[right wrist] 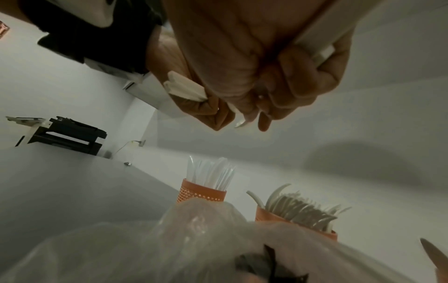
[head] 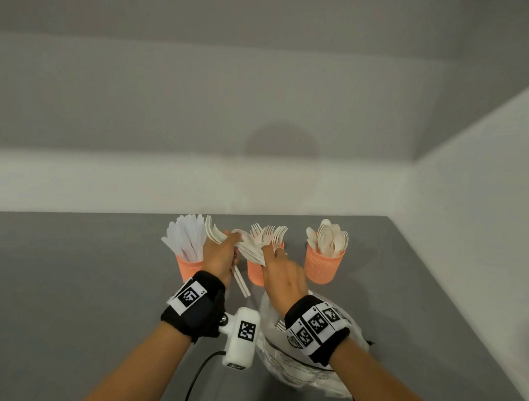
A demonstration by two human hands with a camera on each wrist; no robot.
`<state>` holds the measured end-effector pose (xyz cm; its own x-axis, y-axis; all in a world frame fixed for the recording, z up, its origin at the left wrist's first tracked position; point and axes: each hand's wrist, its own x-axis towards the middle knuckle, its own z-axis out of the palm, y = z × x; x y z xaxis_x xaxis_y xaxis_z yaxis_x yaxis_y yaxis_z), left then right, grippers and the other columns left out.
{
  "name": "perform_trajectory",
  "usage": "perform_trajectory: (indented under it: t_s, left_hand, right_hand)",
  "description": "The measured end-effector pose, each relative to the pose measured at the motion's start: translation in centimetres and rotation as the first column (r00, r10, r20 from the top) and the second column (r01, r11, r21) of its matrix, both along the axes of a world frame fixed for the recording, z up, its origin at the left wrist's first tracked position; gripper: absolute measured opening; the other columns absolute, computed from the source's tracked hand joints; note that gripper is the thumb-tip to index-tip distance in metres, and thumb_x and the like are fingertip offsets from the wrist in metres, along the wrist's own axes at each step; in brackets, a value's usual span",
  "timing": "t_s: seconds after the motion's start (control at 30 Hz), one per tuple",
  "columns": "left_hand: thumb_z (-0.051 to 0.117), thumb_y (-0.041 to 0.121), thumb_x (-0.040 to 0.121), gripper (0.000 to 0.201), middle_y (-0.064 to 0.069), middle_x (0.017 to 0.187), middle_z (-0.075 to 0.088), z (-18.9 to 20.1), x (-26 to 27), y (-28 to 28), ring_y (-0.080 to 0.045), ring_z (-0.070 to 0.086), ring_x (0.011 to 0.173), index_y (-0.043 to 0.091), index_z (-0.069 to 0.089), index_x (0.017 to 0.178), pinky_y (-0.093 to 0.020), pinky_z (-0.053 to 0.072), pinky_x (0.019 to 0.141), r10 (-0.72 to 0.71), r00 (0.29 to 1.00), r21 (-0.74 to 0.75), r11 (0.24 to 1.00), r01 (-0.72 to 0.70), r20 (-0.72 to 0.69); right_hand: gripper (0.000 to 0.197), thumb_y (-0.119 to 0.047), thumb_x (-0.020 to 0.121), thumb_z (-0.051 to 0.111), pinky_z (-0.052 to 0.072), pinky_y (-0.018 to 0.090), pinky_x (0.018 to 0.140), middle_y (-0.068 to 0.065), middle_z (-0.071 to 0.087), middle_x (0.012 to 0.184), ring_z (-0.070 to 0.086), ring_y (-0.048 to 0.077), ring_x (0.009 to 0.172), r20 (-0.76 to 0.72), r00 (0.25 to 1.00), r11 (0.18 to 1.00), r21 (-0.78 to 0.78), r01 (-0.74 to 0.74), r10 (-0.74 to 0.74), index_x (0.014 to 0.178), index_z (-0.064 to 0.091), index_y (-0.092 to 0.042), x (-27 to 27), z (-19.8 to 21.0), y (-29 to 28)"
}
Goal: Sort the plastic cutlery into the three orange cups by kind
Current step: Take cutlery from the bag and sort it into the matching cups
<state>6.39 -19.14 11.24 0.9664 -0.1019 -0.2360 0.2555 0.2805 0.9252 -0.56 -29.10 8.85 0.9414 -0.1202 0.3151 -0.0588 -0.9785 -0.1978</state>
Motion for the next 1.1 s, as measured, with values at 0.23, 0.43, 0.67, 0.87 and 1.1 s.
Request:
perform_trajectory:
  t_s: [0.23,0.43,0.67,0.87,1.1]
  left_hand:
    - [0.036,0.016,0.098,0.017,0.0,0.063,0.055,1.4,1.7,1.1,-0.011,0.046,0.054,0.015,0.052,0.093,-0.021,0.036,0.052,0.168,0.985,-0.054,0.985,-0.165,0.047]
    - [0.053,0.022,0.093,0.029,0.005,0.04,0.033,1.8,2.4,3.2,-0.006,0.033,0.029,0.017,0.042,0.066,-0.016,0.033,0.035,0.06,0.995,-0.036,0.998,-0.058,0.075]
    - [0.054,0.041,0.088,0.032,0.002,0.045,0.033,0.6,1.0,1.1,-0.008,0.027,0.031,0.012,0.05,0.075,-0.019,0.026,0.037,-0.231,0.96,0.317,0.933,0.173,0.157]
    - [0.052,0.03,0.092,0.044,0.002,0.041,0.036,1.1,0.8,0.0,-0.007,0.031,0.027,0.012,0.042,0.053,-0.017,0.027,0.034,-0.277,0.933,0.377,0.909,0.177,0.229]
    - [0.051,0.014,0.092,0.033,0.007,0.042,0.045,1.4,-0.6,-1.3,0.0,0.039,0.029,0.013,0.047,0.06,-0.011,0.03,0.035,-0.358,0.871,0.429,0.882,0.196,0.337]
  right_hand:
    - [0.017,-0.027,0.097,0.042,0.038,0.025,0.065,-0.001,0.06,0.081,0.055,0.02,0.077,-0.084,0.992,0.821,0.571,-0.025,0.089,0.106,0.055,-0.02,0.0,-0.4,-2.0]
    - [0.026,-0.033,0.097,0.033,0.018,0.012,0.03,-0.006,0.035,0.048,0.024,0.001,0.03,-0.157,0.953,-0.07,0.981,0.181,0.259,0.096,0.055,-0.02,0.1,1.0,-3.2]
    - [0.043,-0.043,0.098,0.023,0.018,0.011,0.027,-0.009,0.031,0.041,0.021,0.0,0.027,-0.095,0.861,-0.181,0.961,0.211,0.5,0.1,0.057,-0.018,0.6,1.1,-2.2]
    - [0.049,-0.057,0.094,0.031,0.039,0.017,0.04,-0.01,0.028,0.039,0.033,0.005,0.033,-0.19,0.9,0.132,0.98,0.149,0.393,0.097,0.057,-0.015,0.5,1.2,-1.6]
    - [0.028,-0.027,0.096,0.049,0.041,0.02,0.038,-0.004,0.036,0.043,0.035,0.003,0.03,-0.123,0.949,0.316,0.948,0.027,0.289,0.07,0.051,-0.015,1.3,1.5,-1.9]
